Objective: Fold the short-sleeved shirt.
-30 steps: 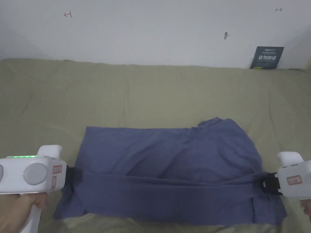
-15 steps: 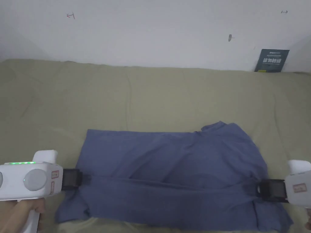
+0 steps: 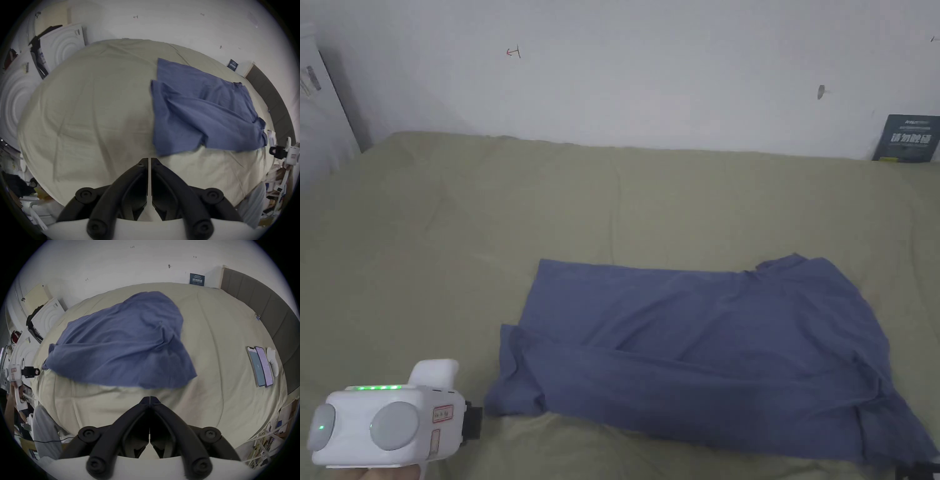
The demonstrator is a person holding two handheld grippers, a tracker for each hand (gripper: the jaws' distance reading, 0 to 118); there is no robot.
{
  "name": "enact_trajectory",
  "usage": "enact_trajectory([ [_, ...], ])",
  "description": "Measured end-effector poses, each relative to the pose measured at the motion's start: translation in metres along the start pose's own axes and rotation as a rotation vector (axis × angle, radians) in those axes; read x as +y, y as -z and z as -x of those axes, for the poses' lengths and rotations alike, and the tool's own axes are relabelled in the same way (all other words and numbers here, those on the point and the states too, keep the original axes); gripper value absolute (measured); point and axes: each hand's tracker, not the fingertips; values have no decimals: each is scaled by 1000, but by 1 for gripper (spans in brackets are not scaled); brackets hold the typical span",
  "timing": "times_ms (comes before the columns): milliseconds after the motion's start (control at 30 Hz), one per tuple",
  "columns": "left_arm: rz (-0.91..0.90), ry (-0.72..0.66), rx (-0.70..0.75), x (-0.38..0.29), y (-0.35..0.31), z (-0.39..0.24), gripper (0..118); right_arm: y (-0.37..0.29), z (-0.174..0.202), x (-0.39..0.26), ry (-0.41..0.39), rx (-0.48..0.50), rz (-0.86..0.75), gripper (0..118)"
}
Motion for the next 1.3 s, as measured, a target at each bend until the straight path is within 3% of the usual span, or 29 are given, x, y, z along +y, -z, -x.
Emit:
enact_trajectory([
  [33,7,4,-46,3,8,6,3,1,3,-2,-20,-12,3,0],
  [100,-8,16,-5,11,13,5,4,1,4,-2,-28,-12,13,0],
  [133,-54,34,38,16,16,6,25,3,4,-2,-25,-12,15,0],
  [167,-65,34,45,17,28,8,93,6,3,-2,-21,-12,17,0],
  [200,-32,36,33,24,40,11,118,9,1,-1,-16,-12,19,0],
  [267,-26,-8,22,21,62,19,113,11,-2,2,2,-13,20,0],
  [300,-21,-6,0,23,35,-11,113,14,-5,3,22,-9,24,0],
  [400,6,62,56,26,48,-27,112,19,-9,7,79,-9,26,0],
  [433,19,70,73,32,49,-31,106,20,-11,8,108,-20,30,0],
  [500,3,54,55,34,43,-34,51,21,-16,11,138,-12,37,0],
  [533,-25,51,130,36,39,-36,32,22,-18,12,139,-17,35,0],
  [567,-41,48,84,37,47,-23,15,23,-19,14,136,-31,36,0],
  [600,-26,28,34,40,45,-19,15,24,-19,16,123,-53,37,0],
  [733,-39,78,88,37,38,-32,14,26,-25,28,127,-68,43,0],
  [767,-32,81,89,38,37,-34,14,22,-23,32,129,-59,40,2],
  [800,-28,75,84,39,37,-34,14,22,-24,35,132,-45,39,12],
  [833,-4,54,56,42,47,-24,14,21,-24,37,137,-27,36,32],
  [867,-4,49,56,43,47,-22,14,20,-25,38,127,5,37,79],
  [900,-4,48,59,45,48,-21,14,18,-23,39,107,27,38,101],
  [933,-5,48,58,46,49,-18,14,19,-22,38,111,23,41,110],
  [1033,-15,53,65,43,48,-21,14,12,-14,38,60,-6,-22,118],
  [1100,-19,54,69,41,45,-26,14,14,-13,42,63,-43,-6,118],
  [1200,-17,48,68,40,46,-26,14,39,-16,51,118,0,37,118],
  [1300,-16,43,68,41,46,-27,14,57,-14,55,98,-39,71,118],
])
